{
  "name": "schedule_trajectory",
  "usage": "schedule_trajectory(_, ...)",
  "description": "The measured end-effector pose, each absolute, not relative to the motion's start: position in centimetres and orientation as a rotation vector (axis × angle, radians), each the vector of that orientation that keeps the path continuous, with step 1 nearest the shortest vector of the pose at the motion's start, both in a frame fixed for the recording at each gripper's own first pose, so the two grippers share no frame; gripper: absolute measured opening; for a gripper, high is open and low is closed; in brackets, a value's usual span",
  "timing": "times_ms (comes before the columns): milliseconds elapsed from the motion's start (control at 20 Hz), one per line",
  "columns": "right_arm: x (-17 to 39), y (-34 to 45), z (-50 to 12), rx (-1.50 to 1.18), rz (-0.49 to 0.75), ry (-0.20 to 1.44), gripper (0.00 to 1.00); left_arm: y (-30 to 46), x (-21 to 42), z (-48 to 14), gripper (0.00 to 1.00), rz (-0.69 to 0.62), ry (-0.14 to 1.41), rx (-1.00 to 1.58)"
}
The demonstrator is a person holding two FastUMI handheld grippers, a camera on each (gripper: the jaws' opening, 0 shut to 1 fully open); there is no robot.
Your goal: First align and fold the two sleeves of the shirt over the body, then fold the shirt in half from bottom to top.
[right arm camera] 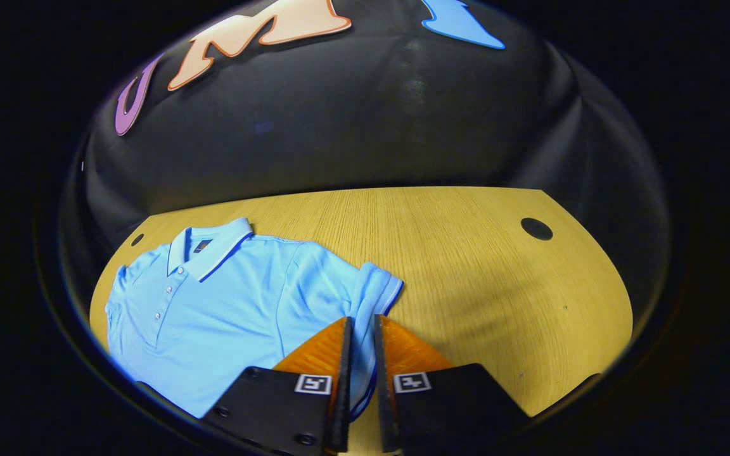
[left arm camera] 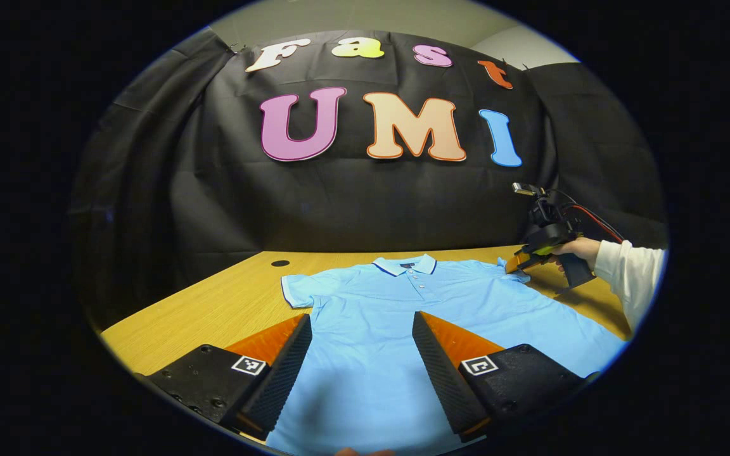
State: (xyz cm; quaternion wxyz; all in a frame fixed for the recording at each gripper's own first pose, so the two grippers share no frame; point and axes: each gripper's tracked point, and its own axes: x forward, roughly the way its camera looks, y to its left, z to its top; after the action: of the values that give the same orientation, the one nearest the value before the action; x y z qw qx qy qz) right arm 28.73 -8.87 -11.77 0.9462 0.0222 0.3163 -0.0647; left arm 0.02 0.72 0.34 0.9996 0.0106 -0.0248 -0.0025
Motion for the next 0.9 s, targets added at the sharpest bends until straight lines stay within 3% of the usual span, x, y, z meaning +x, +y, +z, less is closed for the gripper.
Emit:
schedule_trajectory(50,28.8,-8.8,-11.8,0.042,-0.135,0.64,0.11,0.7,0.0,0.2,0.95,-0.005,-0.049,0.022)
schedule_trajectory(100,28.9,-8.9,-12.0,0.044,-0.139,0.644,0.11,0.7,0.1,0.3,0.95,-0.005,-0.049,0.022)
schedule_trajectory(150,28.7,-8.8,-11.8,0.046,-0.143,0.643,0.04,0.8,0.1,0.3,0.95,-0.005,-0.05,0.021)
schedule_trajectory(450,29.0,-6.0,-9.5,0.11,-0.109,0.595,0.04,0.8,0.0,0.2,0.95,-0.004,-0.051,0.023)
schedule_trajectory(700,29.0,0.3,-6.0,0.153,0.03,0.494,0.04,0.8,0.0,0.2,0.95,-0.003,-0.054,0.022)
schedule_trajectory(900,28.3,5.9,-6.7,0.168,0.162,0.498,0.04,0.8,-0.1,0.3,0.95,-0.003,-0.061,0.021)
